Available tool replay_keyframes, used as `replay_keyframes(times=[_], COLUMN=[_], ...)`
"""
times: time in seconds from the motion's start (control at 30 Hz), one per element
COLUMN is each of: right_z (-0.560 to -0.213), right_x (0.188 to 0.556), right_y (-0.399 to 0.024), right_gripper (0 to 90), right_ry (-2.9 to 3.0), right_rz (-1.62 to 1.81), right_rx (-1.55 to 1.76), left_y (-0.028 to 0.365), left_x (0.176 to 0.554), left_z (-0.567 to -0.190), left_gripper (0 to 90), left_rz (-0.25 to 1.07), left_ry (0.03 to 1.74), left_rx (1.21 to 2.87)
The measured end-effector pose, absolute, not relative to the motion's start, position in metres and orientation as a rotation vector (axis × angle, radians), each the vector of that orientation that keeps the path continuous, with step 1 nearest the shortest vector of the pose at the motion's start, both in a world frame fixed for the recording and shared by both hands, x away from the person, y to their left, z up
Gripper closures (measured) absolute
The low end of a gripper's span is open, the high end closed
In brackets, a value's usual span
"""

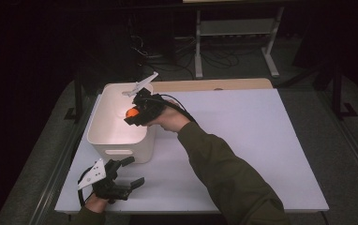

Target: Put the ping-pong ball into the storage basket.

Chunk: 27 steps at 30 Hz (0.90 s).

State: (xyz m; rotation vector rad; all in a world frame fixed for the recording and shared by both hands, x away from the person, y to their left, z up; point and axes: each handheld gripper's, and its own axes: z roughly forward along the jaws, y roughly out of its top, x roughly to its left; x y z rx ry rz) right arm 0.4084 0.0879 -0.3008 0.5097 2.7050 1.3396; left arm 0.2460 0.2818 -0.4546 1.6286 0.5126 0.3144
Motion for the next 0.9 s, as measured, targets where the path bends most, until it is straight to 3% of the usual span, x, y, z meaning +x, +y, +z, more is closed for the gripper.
replay_keyframes(times=[0.9], right_z=[-0.319], right_x=[0.416], right_y=[0.125], right_gripper=[49.4], right_ry=[2.796], right_rz=[1.201], right_rx=[0.471], left_y=[0.282], left_x=[0.246], left_z=[-0.454], left_gripper=[13.7], left_rz=[0.314], left_ry=[0.509], left_rx=[1.631])
